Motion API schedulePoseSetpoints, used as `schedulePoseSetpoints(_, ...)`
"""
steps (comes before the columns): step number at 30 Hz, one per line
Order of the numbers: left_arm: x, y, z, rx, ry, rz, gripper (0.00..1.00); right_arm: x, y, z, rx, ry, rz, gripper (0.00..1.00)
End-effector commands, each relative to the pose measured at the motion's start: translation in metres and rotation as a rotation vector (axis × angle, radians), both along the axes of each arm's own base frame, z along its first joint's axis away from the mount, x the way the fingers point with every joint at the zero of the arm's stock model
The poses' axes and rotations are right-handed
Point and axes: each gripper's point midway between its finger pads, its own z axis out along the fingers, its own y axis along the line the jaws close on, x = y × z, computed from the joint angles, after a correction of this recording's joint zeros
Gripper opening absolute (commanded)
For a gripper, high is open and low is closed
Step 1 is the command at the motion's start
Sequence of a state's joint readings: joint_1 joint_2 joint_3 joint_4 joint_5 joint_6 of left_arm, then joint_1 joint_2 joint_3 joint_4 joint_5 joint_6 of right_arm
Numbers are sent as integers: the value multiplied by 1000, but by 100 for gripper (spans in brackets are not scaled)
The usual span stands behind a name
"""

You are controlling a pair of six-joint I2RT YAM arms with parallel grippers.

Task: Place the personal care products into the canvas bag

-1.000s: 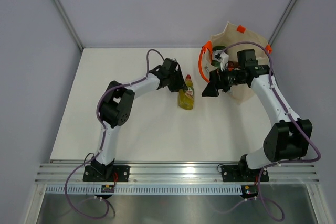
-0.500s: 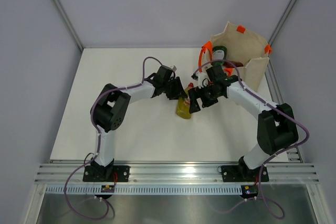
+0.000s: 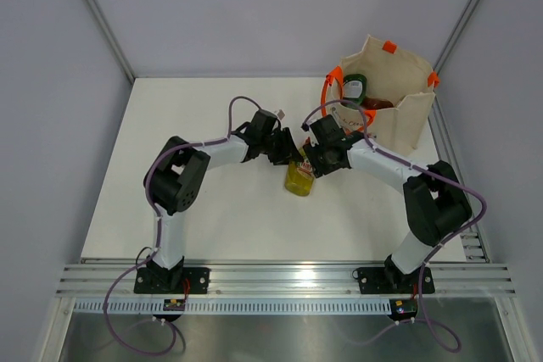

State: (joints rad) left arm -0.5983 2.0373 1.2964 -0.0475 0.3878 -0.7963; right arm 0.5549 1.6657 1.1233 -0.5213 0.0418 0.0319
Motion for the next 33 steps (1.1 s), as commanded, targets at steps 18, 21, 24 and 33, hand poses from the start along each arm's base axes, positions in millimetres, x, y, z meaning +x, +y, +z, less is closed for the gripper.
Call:
schedulePoseSetpoints(18,-59,17,-22,20,120,-96,53,1,66,-27,218,238,48,19)
schedulePoseSetpoints(21,-72,18,-24,12,137,-127,61,-8,85,-20,316,314,79,17)
schedulePoseSetpoints(24,-81,18,-30,11,156,-135,66,-17,95,-18,373,370,87,17)
schedulePoseSetpoints(33,-90,20,-29,-11,157,-132,13,-11,88,-8,352,296,120,16)
